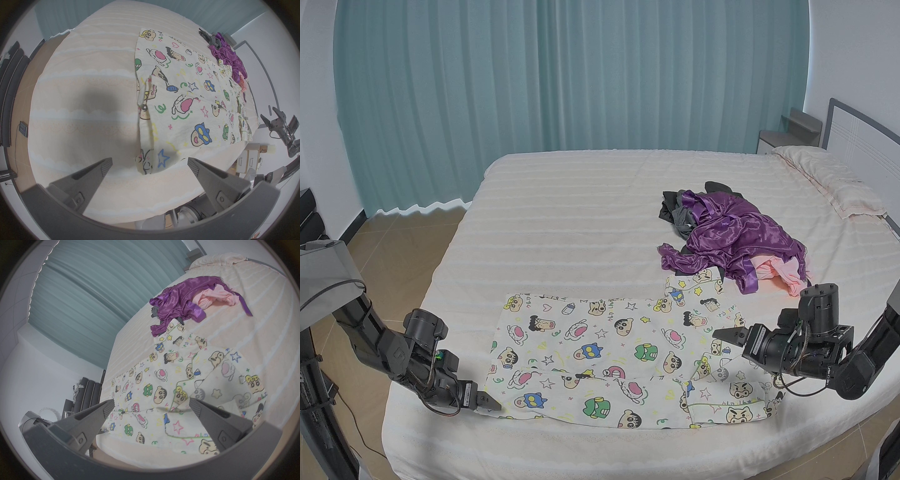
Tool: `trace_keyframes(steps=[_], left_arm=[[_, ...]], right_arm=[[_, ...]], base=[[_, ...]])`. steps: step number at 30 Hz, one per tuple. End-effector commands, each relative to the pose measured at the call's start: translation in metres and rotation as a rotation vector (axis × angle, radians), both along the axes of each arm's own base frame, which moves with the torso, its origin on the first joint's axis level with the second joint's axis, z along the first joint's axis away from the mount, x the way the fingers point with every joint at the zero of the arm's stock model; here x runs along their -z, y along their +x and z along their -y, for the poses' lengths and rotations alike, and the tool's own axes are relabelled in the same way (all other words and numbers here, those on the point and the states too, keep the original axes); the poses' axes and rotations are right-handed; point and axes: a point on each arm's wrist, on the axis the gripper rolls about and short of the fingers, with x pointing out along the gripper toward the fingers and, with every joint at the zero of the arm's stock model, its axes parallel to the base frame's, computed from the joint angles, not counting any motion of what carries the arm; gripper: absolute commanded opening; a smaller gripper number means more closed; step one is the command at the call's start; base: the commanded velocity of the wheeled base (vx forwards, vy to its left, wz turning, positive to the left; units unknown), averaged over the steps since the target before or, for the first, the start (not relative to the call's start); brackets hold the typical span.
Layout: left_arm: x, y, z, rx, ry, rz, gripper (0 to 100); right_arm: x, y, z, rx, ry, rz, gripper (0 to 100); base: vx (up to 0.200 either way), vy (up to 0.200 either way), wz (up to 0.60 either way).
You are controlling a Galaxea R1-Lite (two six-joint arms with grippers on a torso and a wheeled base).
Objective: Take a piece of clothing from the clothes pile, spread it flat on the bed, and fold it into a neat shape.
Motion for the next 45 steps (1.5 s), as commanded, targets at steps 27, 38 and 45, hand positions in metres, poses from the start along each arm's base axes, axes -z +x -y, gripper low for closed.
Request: trace_keyframes(steps=[27,38,45], left_arm=[[-0.005,-0.009,0.053,-0.421,-0.053,-0.061,100],[0.003,-0.012,0.064,-0.489,0.036,-0.050,100],[0.012,-0.009,0.063,-0.516,0.098,-0.035,100]], right_arm=[[0.018,-0.060,0.052,0.203,-0.005,-0.242,100],[0.032,-0.096,0.054,0.188,-0.031,-0.359,100],[0.033,-0.100,0.044,0.163,-0.023,-0.388,100]], base=[[0.000,0.000,0.00],[0.000,0.000,0.00],[0.000,0.000,0.00]])
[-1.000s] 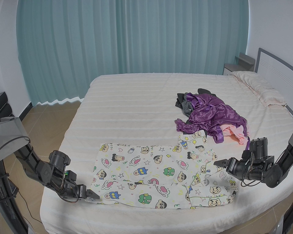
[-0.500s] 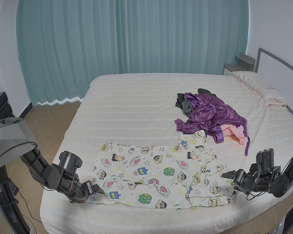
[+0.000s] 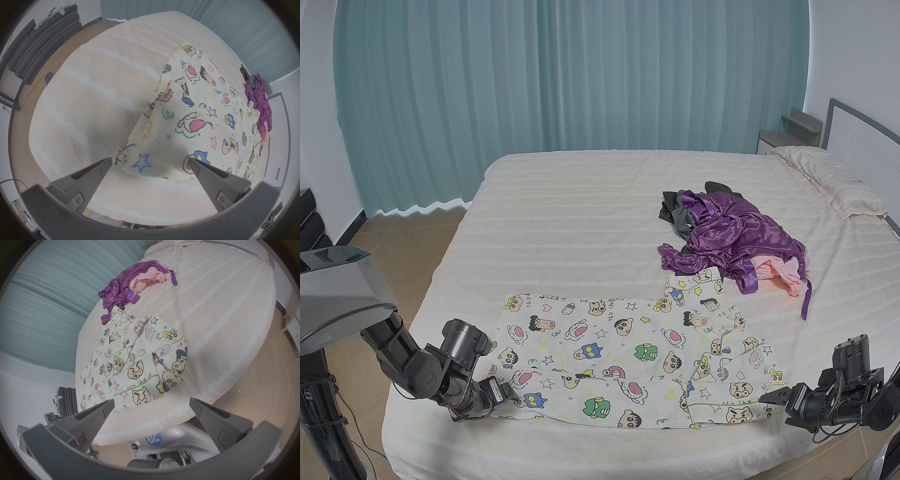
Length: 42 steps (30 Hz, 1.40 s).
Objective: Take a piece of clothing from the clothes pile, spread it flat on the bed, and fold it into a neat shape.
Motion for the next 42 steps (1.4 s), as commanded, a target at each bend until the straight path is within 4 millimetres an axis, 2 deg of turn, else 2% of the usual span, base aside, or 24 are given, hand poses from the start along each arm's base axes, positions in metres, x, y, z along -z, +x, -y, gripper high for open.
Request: trace_keyframes(steps=[1,7,8,16,17,22,24,25,26,28,30,42], left_arm=[[0.011,0.001,0.003,-0.003,0.051,-0.017,100],[0.013,0.008,0.009,-0.068,0.048,-0.002,100],[0.013,0.010,0.010,-0.076,0.048,0.004,0],[0.016,0.012,0.011,-0.117,0.075,0.013,0],[0.016,0.012,0.010,-0.122,0.074,0.015,0],[0.015,0.012,0.006,-0.134,0.074,0.014,0],[0.015,0.012,0.006,-0.135,0.074,0.014,0],[0.015,0.012,0.006,-0.135,0.072,0.015,0],[0.015,0.012,0.006,-0.135,0.074,0.016,0],[0.014,0.014,0.006,-0.135,0.070,0.019,0],[0.015,0.013,0.007,-0.133,0.070,0.017,0],[0.014,0.014,0.007,-0.132,0.064,0.019,0]], right_arm=[[0.003,-0.007,-0.008,-0.021,0.009,-0.036,100],[0.008,-0.007,-0.011,-0.013,-0.001,-0.070,100],[0.009,-0.008,-0.011,-0.013,-0.003,-0.074,100],[0.015,-0.007,-0.011,0.005,-0.037,-0.108,100],[0.024,-0.003,-0.012,0.015,-0.061,-0.146,100],[0.040,0.008,-0.015,0.029,-0.087,-0.145,100],[0.050,0.013,-0.020,0.025,-0.113,-0.134,100],[0.062,0.016,-0.025,0.039,-0.146,-0.135,100],[0.063,0.016,-0.026,0.043,-0.147,-0.133,100],[0.078,0.024,-0.036,0.105,-0.154,-0.071,100],[0.084,0.028,-0.040,0.133,-0.149,-0.008,100],[0.084,0.032,-0.041,0.148,-0.140,0.040,100]], base=[[0.000,0.000,0.00],[0.000,0.000,0.00],[0.000,0.000,0.00],[0.000,0.000,0.00],[0.000,0.000,0.00],[0.000,0.000,0.00],[0.000,0.000,0.00],[0.000,0.000,0.00],[0.000,0.000,0.00],[0.000,0.000,0.00],[0.000,0.000,0.00],[0.000,0.000,0.00]])
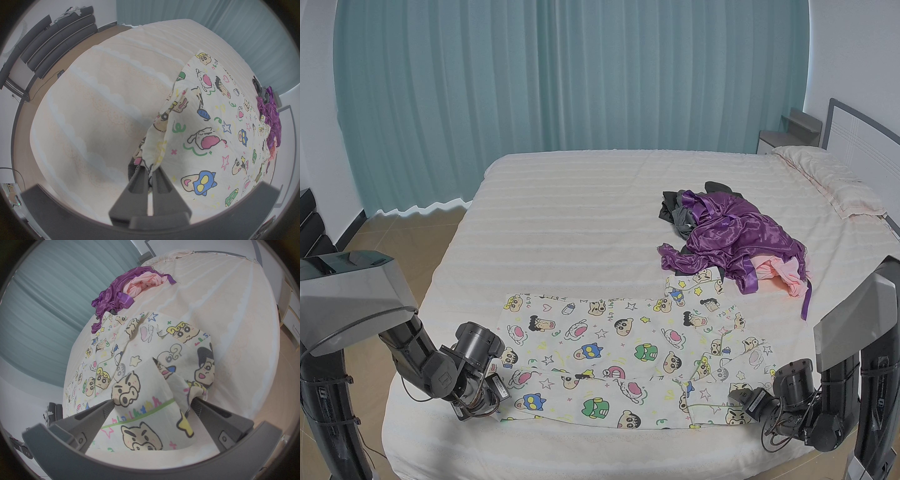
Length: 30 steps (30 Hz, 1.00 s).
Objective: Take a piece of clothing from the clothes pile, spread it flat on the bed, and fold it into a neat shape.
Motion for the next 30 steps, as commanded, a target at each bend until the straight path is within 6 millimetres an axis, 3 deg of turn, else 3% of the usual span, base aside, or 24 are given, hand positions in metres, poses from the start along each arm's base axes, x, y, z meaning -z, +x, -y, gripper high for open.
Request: trace_keyframes(steps=[1,12,24,25,30], left_arm=[[0.000,0.000,0.000,-0.001,0.001,0.002,0],[0.000,0.001,0.000,0.001,0.000,0.003,0],[-0.001,0.001,0.001,0.003,-0.003,0.005,0],[-0.001,0.001,0.001,0.003,-0.003,0.005,0],[-0.001,0.000,0.000,0.006,0.000,0.003,0]], right_arm=[[0.008,-0.007,0.002,-0.001,-0.026,-0.055,100],[-0.016,-0.012,0.003,0.001,-0.038,-0.039,100],[0.010,-0.007,-0.001,-0.007,-0.054,-0.071,100],[0.011,-0.006,0.000,-0.002,-0.053,-0.068,0],[0.005,-0.003,0.002,0.015,-0.029,-0.004,0]], base=[[0.000,0.000,0.00],[0.000,0.000,0.00],[0.000,0.000,0.00],[0.000,0.000,0.00],[0.000,0.000,0.00]])
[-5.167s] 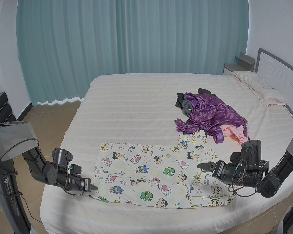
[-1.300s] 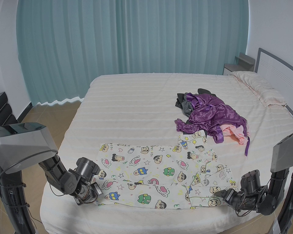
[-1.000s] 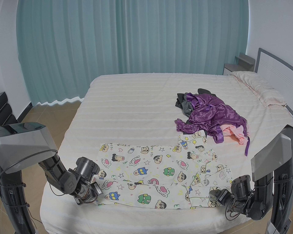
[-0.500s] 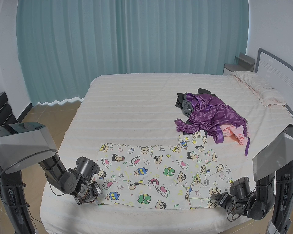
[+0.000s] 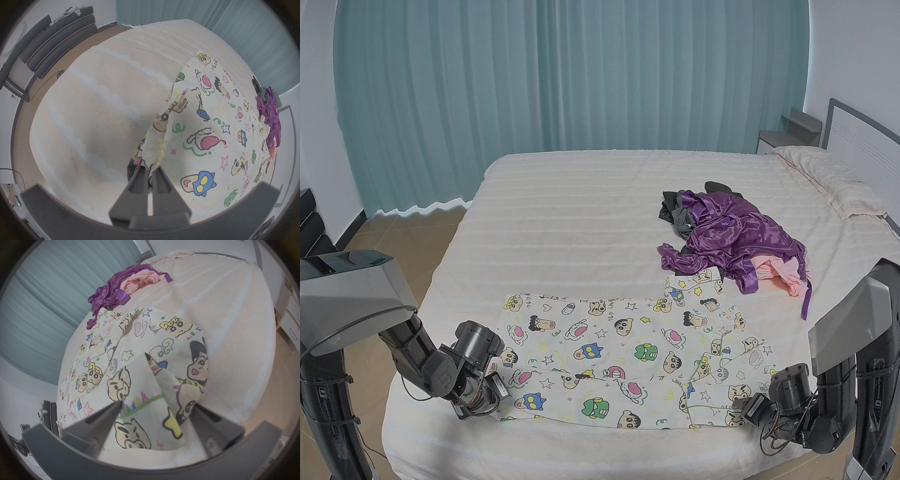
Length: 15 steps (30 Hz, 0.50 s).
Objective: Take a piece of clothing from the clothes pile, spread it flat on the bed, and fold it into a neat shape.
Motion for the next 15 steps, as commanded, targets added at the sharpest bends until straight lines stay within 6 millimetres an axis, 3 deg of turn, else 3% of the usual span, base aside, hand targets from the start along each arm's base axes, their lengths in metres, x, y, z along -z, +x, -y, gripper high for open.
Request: trace_keyframes(steps=[1,15], left_arm=[[0.000,-0.001,0.000,0.001,0.003,-0.002,0],[-0.012,-0.013,-0.003,0.013,0.010,0.006,0]], right_arm=[[0.002,-0.002,0.003,0.012,-0.007,-0.003,0],[-0.016,-0.003,0.005,-0.003,-0.045,0.031,0]], base=[[0.000,0.000,0.00],[0.000,0.000,0.00]])
